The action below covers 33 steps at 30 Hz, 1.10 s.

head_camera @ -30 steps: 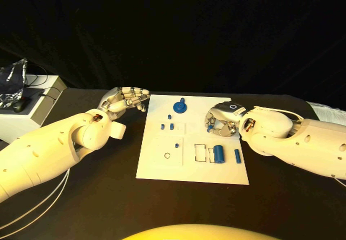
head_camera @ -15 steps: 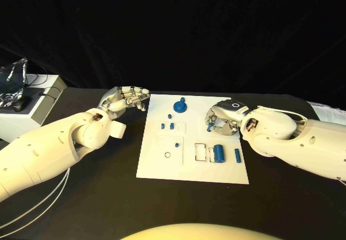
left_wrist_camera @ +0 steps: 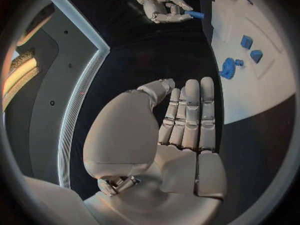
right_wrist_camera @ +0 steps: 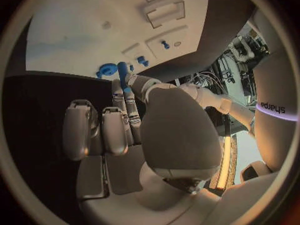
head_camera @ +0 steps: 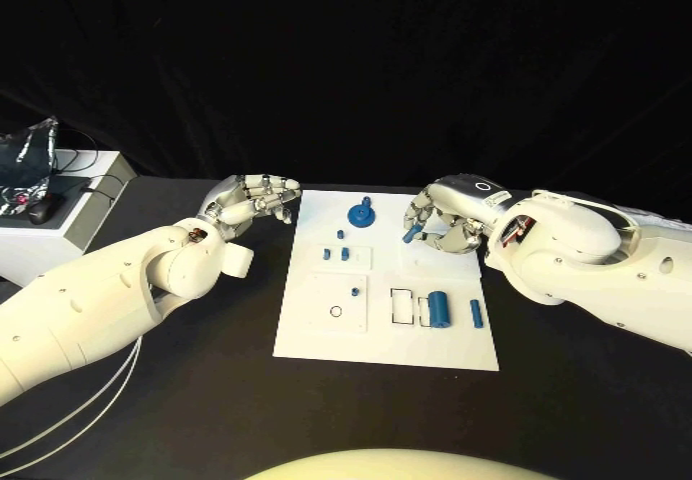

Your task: Assemble the parts on the task board

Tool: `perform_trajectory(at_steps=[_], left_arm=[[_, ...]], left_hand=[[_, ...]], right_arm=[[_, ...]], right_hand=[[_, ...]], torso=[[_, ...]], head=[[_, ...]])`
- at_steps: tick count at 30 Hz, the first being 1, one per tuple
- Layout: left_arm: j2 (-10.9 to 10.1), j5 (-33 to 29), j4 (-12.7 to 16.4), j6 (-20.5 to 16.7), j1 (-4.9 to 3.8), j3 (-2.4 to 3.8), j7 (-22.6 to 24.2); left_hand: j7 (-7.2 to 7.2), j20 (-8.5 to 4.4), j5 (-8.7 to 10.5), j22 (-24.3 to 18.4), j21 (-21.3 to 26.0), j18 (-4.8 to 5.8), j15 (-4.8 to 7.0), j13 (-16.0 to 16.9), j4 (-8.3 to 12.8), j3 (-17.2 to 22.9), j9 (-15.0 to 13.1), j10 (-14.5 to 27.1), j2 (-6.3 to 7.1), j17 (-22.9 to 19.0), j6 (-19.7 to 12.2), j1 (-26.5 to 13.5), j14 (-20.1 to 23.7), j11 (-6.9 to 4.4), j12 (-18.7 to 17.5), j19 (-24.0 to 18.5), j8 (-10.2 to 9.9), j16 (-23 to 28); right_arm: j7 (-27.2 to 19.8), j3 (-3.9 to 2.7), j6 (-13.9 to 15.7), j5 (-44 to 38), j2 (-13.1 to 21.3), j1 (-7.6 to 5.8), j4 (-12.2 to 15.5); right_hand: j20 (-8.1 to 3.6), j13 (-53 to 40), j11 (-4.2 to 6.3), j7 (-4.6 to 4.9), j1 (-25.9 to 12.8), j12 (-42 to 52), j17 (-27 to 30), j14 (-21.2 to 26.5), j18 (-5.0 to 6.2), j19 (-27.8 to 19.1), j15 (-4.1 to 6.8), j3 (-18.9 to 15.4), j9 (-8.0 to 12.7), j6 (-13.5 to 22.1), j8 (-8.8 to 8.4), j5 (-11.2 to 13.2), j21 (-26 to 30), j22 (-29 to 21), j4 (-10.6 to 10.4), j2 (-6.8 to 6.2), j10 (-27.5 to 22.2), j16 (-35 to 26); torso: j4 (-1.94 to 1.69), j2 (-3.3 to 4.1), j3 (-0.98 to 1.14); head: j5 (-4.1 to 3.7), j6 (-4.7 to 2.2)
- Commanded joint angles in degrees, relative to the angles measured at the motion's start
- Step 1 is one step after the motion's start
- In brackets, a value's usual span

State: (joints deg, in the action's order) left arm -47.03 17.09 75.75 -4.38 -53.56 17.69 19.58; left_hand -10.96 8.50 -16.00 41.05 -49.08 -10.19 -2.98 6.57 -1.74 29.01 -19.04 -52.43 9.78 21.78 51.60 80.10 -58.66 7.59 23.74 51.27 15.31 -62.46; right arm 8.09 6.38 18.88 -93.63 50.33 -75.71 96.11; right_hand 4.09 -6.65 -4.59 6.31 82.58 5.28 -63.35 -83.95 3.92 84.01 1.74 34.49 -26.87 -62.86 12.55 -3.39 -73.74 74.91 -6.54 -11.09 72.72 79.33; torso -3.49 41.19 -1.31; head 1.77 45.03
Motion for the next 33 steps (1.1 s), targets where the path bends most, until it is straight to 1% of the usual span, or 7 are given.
perform_trajectory(at_steps=[1,4,9,13,18,25,33], left_arm=[[0.2,-0.2,0.0,0.3,-0.02,0.04,0.3],[0.3,-0.2,0.0,0.3,-0.02,0.04,0.3],[0.5,-0.3,-0.1,0.4,-0.02,0.04,0.3],[0.7,-0.3,-0.1,0.4,-0.02,0.04,0.4],[0.8,-0.3,-0.2,0.5,-0.01,0.04,0.4],[1.0,-0.4,-0.3,0.6,-0.01,0.04,0.4],[1.1,-0.4,-0.4,0.7,0.0,0.03,0.4]], left_hand=[[0.15,-0.05,-0.12,0.1,-0.3,-0.32,-0.19,-0.1,0.1,-0.2,0.1,0.2,-0.19,-0.1,-0.3,0.1,0.0,0.02,-0.2,0.2,0.3,0.2],[0.13,-0.04,-0.12,0.1,-0.3,-0.32,-0.2,-0.1,0.1,-0.2,0.1,0.2,-0.21,-0.1,-0.3,0.1,0.0,0.03,-0.2,0.2,0.3,0.2],[0.13,-0.04,-0.12,0.1,-0.3,-0.32,-0.2,-0.1,0.1,-0.2,0.1,0.2,-0.21,-0.1,-0.3,0.1,0.0,0.03,-0.2,0.2,0.3,0.2],[0.13,-0.04,-0.12,0.1,-0.3,-0.32,-0.2,-0.1,0.1,-0.2,0.1,0.2,-0.21,-0.1,-0.3,0.1,0.0,0.03,-0.2,0.2,0.3,0.2],[0.13,-0.04,-0.12,0.1,-0.3,-0.32,-0.2,-0.1,0.1,-0.2,0.1,0.2,-0.21,-0.1,-0.3,0.1,0.0,0.03,-0.2,0.2,0.3,0.2],[0.12,-0.03,-0.1,0.1,-0.3,-0.31,-0.22,-0.1,0.1,-0.2,0.0,0.1,-0.28,-0.1,-0.2,0.1,0.0,0.04,-0.2,0.2,0.4,0.2],[0.11,-0.02,-0.1,0.1,-0.4,-0.31,-0.22,-0.1,0.1,-0.2,0.0,0.1,-0.28,-0.1,-0.2,0.1,0.0,0.04,-0.2,0.1,0.4,0.2]], right_arm=[[-0.4,0.04,0.0,2.8,-0.4,-0.08,1.7],[-0.5,0.19,0.5,1.6,-1.5,0.22,3.1],[-0.4,0.69,1.3,-1.3,-4.1,1.61,4.2],[-0.4,1.12,1.6,-3.1,-6.2,3.22,4.4],[-0.8,1.36,1.8,-4.5,-8.2,5.39,4.9],[-0.7,1.73,1.4,-5.3,-10.1,7.53,3.3],[-0.6,1.82,1.6,-5.5,-11.5,9.15,2.6]], right_hand=[[-0.41,-2.0,2.24,0.07,1.2,0.3,0.1,-1.3,-0.54,0.9,0.36,0.5,-1.7,0.1,0.25,0.0,-0.3,4.7,0.2,1.65,2.5,0.2],[-0.4,-2.0,2.23,0.08,1.2,0.2,0.2,-1.3,-0.52,0.8,0.36,0.5,-1.7,0.1,0.26,0.0,-0.2,4.6,0.2,1.66,2.4,0.1],[-0.4,-2.0,2.22,0.09,1.2,0.2,0.3,-1.3,-0.51,0.8,0.35,0.6,-1.7,0.1,0.26,0.0,-0.1,4.6,0.2,1.66,2.4,0.1],[-0.39,-2.0,2.19,0.12,1.2,0.1,0.4,-1.2,-0.49,0.8,0.33,0.7,-1.8,0.2,0.26,-0.2,0.0,4.5,0.4,1.63,2.3,0.1],[-0.39,-2.1,2.18,0.13,1.2,0.1,0.5,-1.2,-0.48,0.7,0.32,0.8,-1.8,0.2,0.26,-0.3,0.0,4.5,0.4,1.63,2.3,0.0],[-0.39,-2.1,2.18,0.14,1.2,0.1,0.5,-1.2,-0.48,0.7,0.32,0.8,-1.8,0.2,0.26,-0.3,0.1,4.5,0.4,1.63,2.3,0.0],[-0.38,-2.1,2.16,0.17,1.1,0.1,0.6,-1.2,-0.47,0.7,0.31,0.9,-1.9,0.3,0.27,-0.3,0.1,4.5,0.5,1.62,2.3,0.0]], torso=[[0.13,0.03,0.01],[0.07,0.01,0.06],[0.01,0.0,-0.05],[-0.03,0.05,-0.02],[0.03,0.07,0.04],[0.06,0.08,0.07],[0.02,0.14,0.11]], head=[[0.48,-0.01],[0.73,0.08],[1.19,0.22],[1.62,0.34],[2.24,0.49],[2.82,0.71],[3.31,0.99]])
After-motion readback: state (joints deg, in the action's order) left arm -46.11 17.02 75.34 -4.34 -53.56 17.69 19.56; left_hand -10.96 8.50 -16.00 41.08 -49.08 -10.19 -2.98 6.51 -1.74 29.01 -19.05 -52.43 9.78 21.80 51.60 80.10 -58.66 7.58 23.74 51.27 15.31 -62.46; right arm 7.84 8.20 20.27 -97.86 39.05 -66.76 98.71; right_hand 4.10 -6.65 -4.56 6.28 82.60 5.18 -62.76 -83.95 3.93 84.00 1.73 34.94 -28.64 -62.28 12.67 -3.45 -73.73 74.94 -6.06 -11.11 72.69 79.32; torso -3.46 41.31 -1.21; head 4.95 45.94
